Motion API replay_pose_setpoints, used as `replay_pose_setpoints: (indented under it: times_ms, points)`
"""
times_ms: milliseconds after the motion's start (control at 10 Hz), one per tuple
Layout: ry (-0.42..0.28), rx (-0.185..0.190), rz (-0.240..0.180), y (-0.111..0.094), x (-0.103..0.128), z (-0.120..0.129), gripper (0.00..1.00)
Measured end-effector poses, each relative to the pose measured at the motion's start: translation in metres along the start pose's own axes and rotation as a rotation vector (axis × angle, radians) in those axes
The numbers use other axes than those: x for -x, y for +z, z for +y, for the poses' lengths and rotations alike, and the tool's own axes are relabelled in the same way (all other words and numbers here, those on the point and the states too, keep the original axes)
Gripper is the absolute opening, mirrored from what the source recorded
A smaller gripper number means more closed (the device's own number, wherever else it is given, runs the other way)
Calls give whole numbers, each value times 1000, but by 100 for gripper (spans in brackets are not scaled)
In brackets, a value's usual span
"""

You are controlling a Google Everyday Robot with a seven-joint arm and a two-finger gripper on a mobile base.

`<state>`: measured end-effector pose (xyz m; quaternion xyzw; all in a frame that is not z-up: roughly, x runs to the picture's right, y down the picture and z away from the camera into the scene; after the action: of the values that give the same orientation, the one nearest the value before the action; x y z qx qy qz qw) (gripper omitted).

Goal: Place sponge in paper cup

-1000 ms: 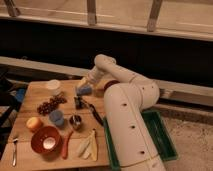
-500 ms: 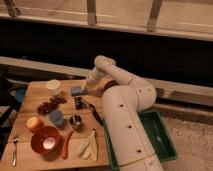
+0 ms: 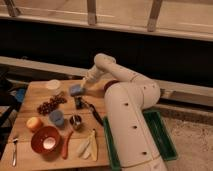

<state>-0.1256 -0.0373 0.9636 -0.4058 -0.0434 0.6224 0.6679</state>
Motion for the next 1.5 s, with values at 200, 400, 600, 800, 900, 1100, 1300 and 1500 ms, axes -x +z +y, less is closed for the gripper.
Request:
replay_pose_setpoints:
  times_ms: [200, 400, 600, 800, 900, 1100, 1300, 1500]
  points:
    - [-74, -12, -53, -35, 11, 32, 0]
    - [-151, -30, -108, -66, 19, 62, 0]
    - [-258, -54, -167, -89, 27, 100, 0]
    - [-360, -80, -205, -92, 38, 136, 0]
    - [-406, -90, -214, -87, 43, 154, 0]
    - [-448, -119, -220, -76, 49, 158, 0]
    - [-481, -152, -212, -54, 53, 162, 0]
    - [-478, -200, -201, -41, 55, 149, 0]
